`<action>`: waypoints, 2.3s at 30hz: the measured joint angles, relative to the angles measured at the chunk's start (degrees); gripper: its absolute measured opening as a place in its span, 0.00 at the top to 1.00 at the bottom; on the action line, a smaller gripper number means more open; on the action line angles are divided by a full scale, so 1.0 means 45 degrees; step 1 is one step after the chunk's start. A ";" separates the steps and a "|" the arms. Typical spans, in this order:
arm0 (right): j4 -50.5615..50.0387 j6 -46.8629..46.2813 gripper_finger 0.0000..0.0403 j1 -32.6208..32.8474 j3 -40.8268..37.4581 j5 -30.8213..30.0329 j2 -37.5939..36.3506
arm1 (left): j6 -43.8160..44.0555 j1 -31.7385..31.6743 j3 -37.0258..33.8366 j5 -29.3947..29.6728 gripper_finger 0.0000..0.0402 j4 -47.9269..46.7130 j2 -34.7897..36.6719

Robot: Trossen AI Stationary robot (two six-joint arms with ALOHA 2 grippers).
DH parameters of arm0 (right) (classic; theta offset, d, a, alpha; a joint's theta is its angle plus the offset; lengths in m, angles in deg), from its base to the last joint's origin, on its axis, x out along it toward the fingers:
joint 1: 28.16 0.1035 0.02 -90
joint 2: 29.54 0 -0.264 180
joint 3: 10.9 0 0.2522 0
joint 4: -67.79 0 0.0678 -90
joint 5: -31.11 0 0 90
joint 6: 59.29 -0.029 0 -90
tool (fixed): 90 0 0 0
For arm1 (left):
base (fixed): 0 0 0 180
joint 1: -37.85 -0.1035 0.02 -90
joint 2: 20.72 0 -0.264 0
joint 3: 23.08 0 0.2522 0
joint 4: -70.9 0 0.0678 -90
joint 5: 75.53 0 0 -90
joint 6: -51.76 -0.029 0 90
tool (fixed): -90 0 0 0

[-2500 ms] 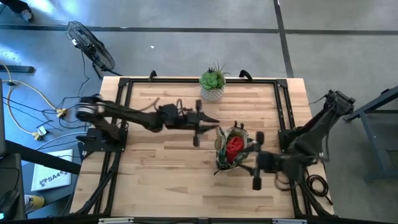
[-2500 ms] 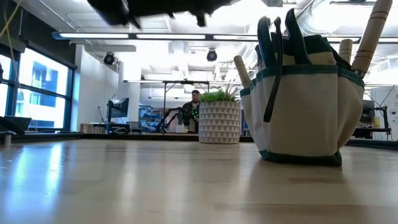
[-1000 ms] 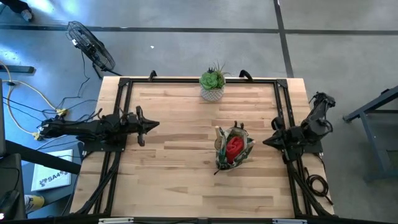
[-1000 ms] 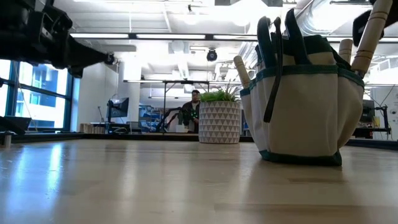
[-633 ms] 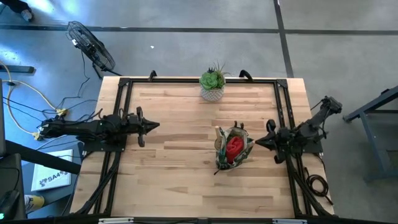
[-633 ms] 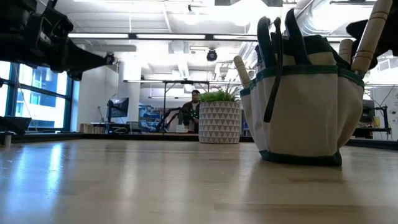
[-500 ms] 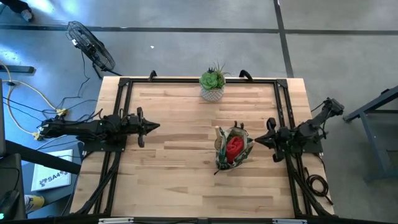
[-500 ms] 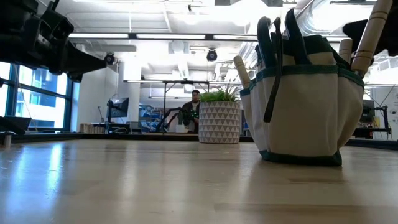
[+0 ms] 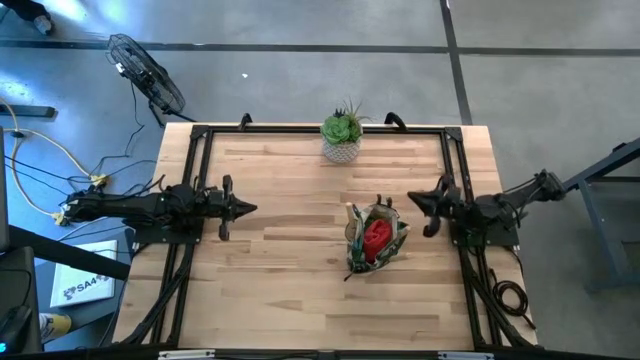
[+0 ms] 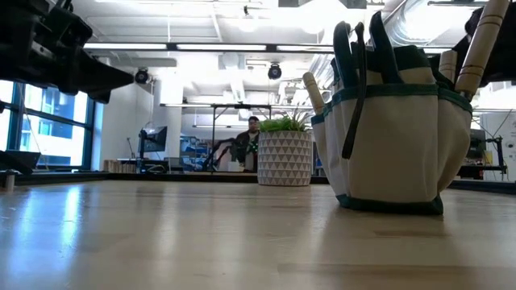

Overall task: Pick & Place Garden tools in Gardening bag
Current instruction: Return to Home Position

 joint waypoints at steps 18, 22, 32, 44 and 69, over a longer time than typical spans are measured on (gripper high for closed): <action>-0.0053 -0.1324 0.99 -0.0182 -0.0014 -0.1270 0.0005 | 0.1784 0.0000 0.0000 0.0681 1.00 -0.0431 -0.0108; -0.0053 -0.1324 0.99 -0.0182 -0.0015 -0.1270 0.0005 | 0.1190 -0.0004 0.0000 -0.0270 1.00 -0.0597 -0.0323; -0.0048 -0.1324 0.99 -0.0182 -0.0019 -0.1270 0.0005 | 0.1073 0.0000 0.0000 -0.0547 1.00 -0.0641 -0.0379; -0.0048 -0.1324 0.99 -0.0182 -0.0024 -0.1267 0.0005 | 0.1073 0.0000 0.0000 -0.0543 1.00 -0.0661 -0.0379; -0.0048 -0.1320 0.99 -0.0182 -0.0034 -0.1265 0.0005 | 0.1073 0.0000 0.0000 -0.0533 1.00 -0.0661 -0.0379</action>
